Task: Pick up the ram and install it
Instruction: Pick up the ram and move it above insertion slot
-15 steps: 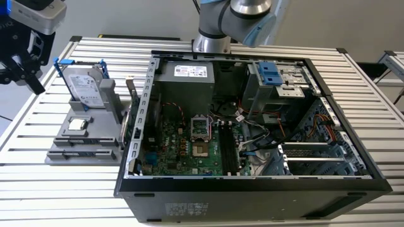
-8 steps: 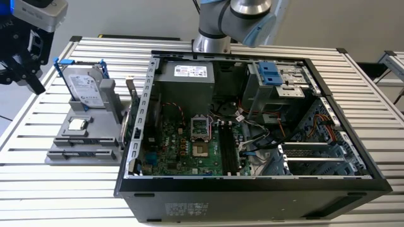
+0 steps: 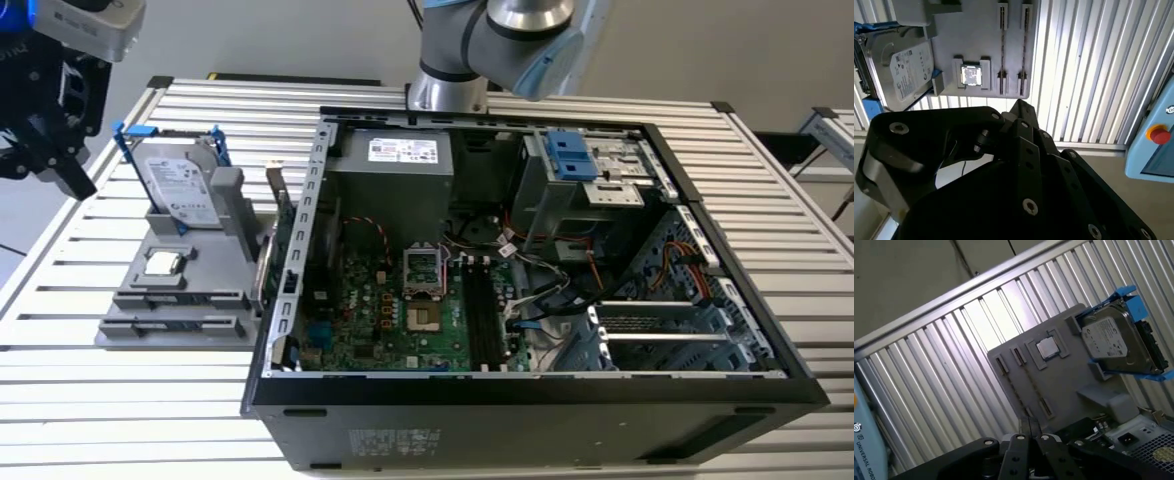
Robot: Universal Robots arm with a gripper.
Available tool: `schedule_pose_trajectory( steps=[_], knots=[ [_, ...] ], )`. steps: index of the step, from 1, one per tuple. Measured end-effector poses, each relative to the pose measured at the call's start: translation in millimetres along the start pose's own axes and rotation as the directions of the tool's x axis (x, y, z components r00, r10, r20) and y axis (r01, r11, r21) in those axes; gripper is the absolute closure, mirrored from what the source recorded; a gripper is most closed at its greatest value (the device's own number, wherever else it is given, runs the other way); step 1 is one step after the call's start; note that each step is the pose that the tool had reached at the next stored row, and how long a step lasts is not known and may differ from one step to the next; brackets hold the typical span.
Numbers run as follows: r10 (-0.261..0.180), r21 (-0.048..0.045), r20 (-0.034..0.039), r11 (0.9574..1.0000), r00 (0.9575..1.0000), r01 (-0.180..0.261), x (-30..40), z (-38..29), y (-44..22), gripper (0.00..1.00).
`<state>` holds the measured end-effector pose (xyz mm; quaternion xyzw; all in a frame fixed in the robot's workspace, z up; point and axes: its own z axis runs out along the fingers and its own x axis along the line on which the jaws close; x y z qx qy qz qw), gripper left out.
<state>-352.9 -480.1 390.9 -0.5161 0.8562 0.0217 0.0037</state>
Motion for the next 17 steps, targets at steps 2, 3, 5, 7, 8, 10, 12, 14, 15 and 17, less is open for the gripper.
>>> schedule_pose_trajectory(
  steps=[2,3,5,7,8,10,12,14,15,17],
  knots=[
    [-0.019,-0.0002,-0.0005,0.9998,0.9998,0.019,0.0,-0.1,0.0,1.0],
    [-0.028,-0.0003,-0.0007,0.9996,0.9996,0.028,0.0,0.0,0.0,1.0],
    [-0.047,-0.0005,-0.0011,0.9989,0.9989,0.047,0.0,0.0,0.0,1.0],
    [-0.066,-0.0009,-0.0017,0.9978,0.9978,0.066,0.0,0.0,0.0,1.0],
    [-0.075,-0.0011,-0.0019,0.9972,0.9972,0.075,0.0,0.0,0.0,1.0],
    [-0.095,-0.0016,-0.0025,0.9955,0.9955,0.095,0.0,0.0,0.0,1.0],
    [-0.116,-0.0021,-0.003,0.9932,0.9932,0.116,0.0,0.0,0.0,1.0],
    [-0.138,-0.0026,-0.0036,0.9904,0.9904,0.138,0.0,-0.1,0.0,1.0],
    [-0.149,-0.0028,-0.0038,0.9889,0.9889,0.149,0.0,0.0,0.0,1.0],
    [-0.171,-0.0031,-0.0043,0.9853,0.9853,0.171,0.0,0.0,0.0,1.0]
  ],
)
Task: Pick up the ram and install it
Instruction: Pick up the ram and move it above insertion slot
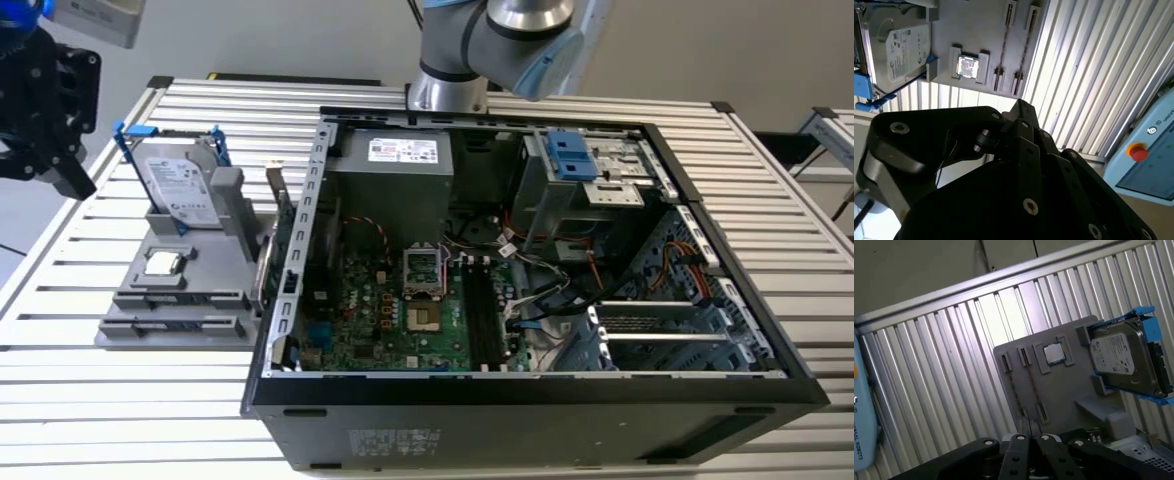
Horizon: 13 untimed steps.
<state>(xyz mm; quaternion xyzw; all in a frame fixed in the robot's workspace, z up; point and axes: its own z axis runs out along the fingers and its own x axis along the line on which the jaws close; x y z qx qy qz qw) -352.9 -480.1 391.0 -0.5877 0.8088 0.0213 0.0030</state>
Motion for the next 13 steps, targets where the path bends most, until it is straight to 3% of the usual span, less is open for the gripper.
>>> schedule_pose_trajectory(
  steps=[7,13],
  knots=[
    [-0.068,0.0053,-0.0001,0.9976,0.9977,0.068,0.0,-0.1,0.0,1.0],
    [-0.129,0.0113,0.0,0.9916,0.9916,0.129,0.0,0.0,0.0,1.0]
  ],
)
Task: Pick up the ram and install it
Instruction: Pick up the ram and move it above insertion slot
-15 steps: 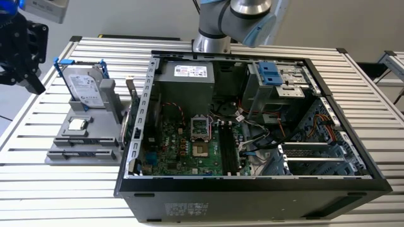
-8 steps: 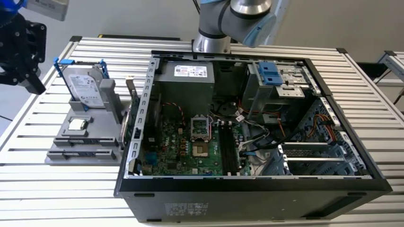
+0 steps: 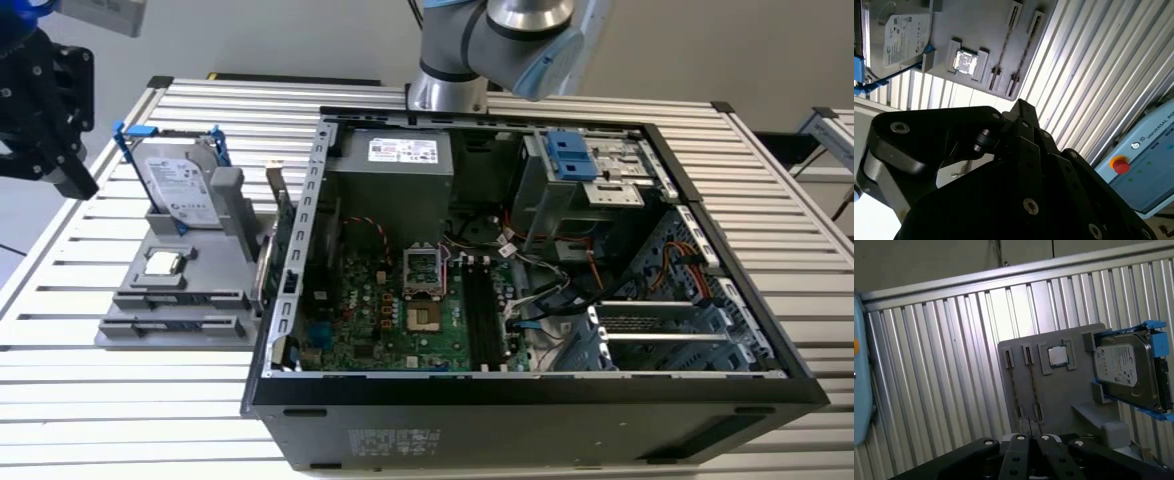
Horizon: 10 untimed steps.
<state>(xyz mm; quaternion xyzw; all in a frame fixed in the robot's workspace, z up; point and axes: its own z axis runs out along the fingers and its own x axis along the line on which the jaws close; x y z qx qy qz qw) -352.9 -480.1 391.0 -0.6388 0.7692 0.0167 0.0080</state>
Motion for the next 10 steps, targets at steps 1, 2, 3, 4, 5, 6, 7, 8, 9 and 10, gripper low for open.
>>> schedule_pose_trajectory(
  steps=[1,2,3,4,5,6,7,8,9,10],
  knots=[
    [-0.011,0.001,0.0001,0.9999,0.9999,0.011,0.0,0.0,0.0,1.0],
    [-0.021,0.0019,0.0001,0.9998,0.9998,0.021,0.0,0.0,0.0,1.0],
    [-0.031,0.0028,0.0002,0.9995,0.9995,0.031,0.0,0.0,0.0,1.0],
    [-0.041,0.0036,0.0002,0.9991,0.9991,0.041,0.0,0.0,0.0,1.0],
    [-0.052,0.0044,0.0002,0.9987,0.9987,0.052,0.0,0.0,0.0,1.0],
    [-0.062,0.0051,0.0002,0.9981,0.9981,0.062,0.0,0.0,0.0,1.0],
    [-0.072,0.0058,0.0002,0.9974,0.9974,0.072,0.0,0.0,0.0,1.0],
    [-0.083,0.0064,0.0002,0.9966,0.9966,0.083,0.0,0.0,0.0,1.0],
    [-0.093,0.0069,0.0001,0.9956,0.9957,0.093,0.0,0.0,0.0,1.0],
    [-0.103,0.0074,0.0001,0.9946,0.9946,0.103,0.0,0.0,0.0,1.0]
  ],
)
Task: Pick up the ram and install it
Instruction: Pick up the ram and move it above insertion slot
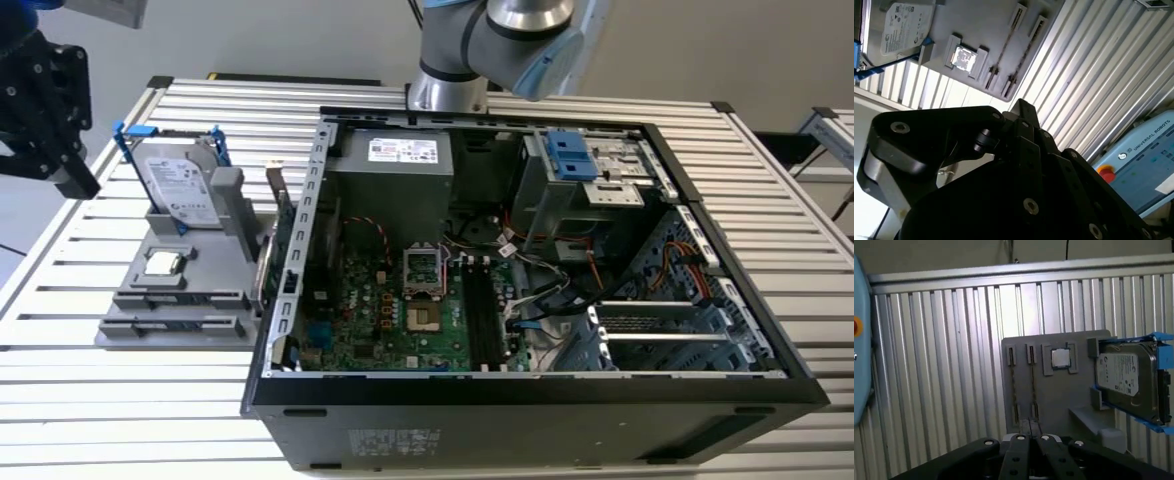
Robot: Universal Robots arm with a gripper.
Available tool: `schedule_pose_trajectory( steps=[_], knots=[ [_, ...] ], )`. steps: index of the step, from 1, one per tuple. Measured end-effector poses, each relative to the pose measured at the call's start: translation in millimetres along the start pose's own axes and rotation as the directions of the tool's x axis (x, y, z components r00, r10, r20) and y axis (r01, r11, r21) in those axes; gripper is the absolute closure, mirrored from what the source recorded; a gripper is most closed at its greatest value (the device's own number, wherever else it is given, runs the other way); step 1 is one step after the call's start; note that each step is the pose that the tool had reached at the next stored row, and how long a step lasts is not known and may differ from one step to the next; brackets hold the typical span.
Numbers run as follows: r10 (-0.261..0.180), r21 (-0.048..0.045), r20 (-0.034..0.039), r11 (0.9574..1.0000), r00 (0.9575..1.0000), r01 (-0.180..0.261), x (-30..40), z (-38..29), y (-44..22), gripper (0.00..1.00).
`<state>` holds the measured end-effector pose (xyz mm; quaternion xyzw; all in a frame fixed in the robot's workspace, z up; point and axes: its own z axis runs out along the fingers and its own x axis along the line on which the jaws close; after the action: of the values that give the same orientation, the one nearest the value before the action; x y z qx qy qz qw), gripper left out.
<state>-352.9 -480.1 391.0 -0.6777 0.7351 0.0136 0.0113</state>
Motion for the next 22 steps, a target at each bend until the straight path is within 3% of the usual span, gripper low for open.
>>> schedule_pose_trajectory(
  steps=[8,18,22],
  knots=[
    [-0.085,0.0003,-0.0002,0.9964,0.9964,0.085,0.0,-0.1,0.1,1.0],
    [-0.183,-0.0021,-0.0002,0.9832,0.9832,0.183,0.0,0.0,0.0,1.0],
    [-0.19,-0.0024,-0.0001,0.9818,0.9818,0.19,0.0,0.0,0.0,1.0]
  ],
)
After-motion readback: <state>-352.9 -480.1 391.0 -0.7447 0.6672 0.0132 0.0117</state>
